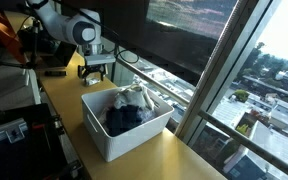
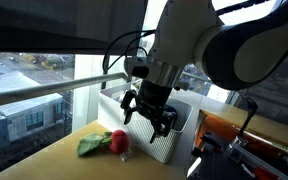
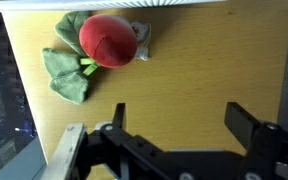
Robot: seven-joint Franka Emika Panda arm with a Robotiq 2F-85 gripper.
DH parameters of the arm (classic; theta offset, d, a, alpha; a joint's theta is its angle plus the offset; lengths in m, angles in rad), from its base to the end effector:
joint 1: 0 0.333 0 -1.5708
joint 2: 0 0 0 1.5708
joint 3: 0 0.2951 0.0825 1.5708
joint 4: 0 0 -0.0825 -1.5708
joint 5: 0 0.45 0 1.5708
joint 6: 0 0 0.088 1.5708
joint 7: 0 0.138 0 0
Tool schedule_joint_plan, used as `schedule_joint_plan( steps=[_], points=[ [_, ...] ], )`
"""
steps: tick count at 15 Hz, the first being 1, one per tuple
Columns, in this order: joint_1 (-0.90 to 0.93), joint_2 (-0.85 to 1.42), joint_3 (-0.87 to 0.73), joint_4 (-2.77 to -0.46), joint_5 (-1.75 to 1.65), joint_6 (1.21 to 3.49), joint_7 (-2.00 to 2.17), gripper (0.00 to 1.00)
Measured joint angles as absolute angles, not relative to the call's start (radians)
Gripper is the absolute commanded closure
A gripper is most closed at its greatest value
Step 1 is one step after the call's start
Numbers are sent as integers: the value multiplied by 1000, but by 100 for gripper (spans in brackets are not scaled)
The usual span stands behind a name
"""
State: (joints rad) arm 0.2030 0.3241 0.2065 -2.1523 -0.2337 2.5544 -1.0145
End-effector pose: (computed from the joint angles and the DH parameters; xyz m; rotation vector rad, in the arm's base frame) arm 0.5621 0.2487 0.1569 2.1209 2.1832 0.0973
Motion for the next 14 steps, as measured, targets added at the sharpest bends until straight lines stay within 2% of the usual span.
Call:
schedule_joint_plan(
  steps=[14],
  points=[
    [351,724,96,-1765,-581,2563,-624,0]
  ],
)
